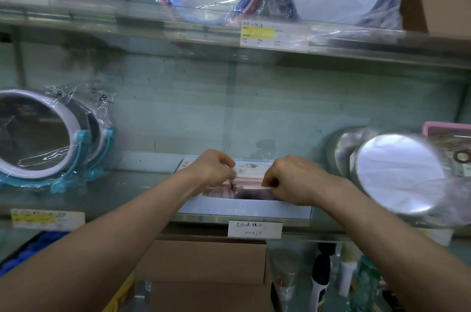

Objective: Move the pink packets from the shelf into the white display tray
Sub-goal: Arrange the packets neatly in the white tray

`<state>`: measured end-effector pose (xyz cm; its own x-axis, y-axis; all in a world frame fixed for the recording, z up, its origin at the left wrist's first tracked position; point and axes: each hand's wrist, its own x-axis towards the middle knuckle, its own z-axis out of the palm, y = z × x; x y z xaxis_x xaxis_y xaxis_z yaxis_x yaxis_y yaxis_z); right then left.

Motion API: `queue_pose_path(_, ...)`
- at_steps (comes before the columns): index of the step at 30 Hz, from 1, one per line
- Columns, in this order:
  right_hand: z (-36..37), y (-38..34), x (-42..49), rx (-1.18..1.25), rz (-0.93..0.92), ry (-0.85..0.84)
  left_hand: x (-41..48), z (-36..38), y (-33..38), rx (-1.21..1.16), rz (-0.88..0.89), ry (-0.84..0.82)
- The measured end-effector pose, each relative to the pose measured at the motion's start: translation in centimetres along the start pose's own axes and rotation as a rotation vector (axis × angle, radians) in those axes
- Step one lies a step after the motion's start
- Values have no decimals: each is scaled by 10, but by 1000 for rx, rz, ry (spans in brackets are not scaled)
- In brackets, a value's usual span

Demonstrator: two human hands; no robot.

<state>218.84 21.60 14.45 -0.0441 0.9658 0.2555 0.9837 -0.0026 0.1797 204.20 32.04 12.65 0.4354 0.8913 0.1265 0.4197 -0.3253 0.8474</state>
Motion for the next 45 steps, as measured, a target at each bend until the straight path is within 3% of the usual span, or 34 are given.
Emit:
queue_pose_path(7,-4,21,12,438,131,-456,-7,-10,-11,202,0,-31)
queue_pose_path(13,7,17,25,312,177,-529,-6,-6,-18,325,-27,-111)
queue_pose_path(19,-1,1,33,226,163,-532,-6,-6,-12,453,-1,-181)
queue_pose_path(22,0,-6,35,329,89,-532,-7,-7,-9,489,20,-221)
queue_pose_path(35,1,-16,19,369,114,-400,-14,-1,15,766,-4,-206)
queue_pose_path(38,1,-17,13,503,131,-240,-18,-3,18,617,-15,-78)
queue_pose_path(41,-5,-24,3,759,157,-44,-24,-7,11,304,-2,263)
queue_pose_path(45,-4,-47,-8,969,149,122,-49,-11,-7,155,-15,597)
